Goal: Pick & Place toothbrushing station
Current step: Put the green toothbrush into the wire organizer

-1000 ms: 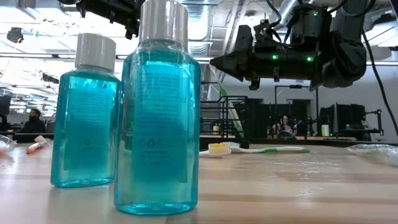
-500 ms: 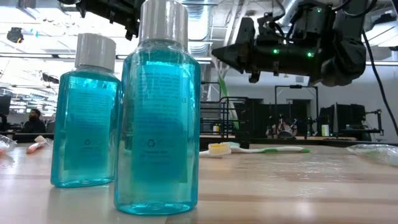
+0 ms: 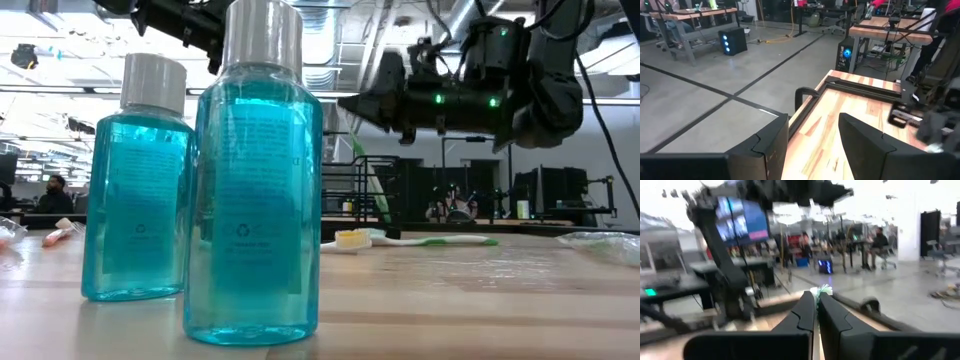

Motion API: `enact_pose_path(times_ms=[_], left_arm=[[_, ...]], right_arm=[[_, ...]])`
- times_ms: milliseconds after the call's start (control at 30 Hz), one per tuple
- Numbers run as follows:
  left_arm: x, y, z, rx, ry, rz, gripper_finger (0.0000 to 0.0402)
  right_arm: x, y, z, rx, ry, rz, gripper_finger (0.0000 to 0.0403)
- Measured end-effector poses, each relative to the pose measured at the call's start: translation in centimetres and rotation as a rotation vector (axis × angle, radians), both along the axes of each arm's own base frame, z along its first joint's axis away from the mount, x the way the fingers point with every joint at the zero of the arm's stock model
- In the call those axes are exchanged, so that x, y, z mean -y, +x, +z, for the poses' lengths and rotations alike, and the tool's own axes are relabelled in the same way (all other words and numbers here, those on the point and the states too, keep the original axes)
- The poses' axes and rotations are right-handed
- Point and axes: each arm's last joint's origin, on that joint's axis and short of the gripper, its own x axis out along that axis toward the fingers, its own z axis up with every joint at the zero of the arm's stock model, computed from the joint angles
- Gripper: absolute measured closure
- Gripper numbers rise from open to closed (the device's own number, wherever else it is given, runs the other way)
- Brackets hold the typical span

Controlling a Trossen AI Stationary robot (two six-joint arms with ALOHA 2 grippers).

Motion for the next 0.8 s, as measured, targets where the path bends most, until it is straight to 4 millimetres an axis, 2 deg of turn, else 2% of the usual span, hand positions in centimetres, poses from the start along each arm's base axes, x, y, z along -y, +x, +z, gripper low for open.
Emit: enact_pose_path(times_ms=[200,433,800], left_arm=[[0.0,0.6,-0.4,-0.010,-0.008,-0.013,0.0231],[0.0,0.8,-0.5,-0.010,-0.009,-0.017,0.0231],[0.0,0.8,-0.5,-0.005,-0.007,-0.025,0.0231]], right_arm=[[0.6,0.0,-0.2,-0.005,0.001,-0.009,0.0402],[1.0,0.1,1.4,0.048,-0.031,0.054,0.0402],[1.3,0.2,0.5,0.038,0.023,0.070,0.0397]])
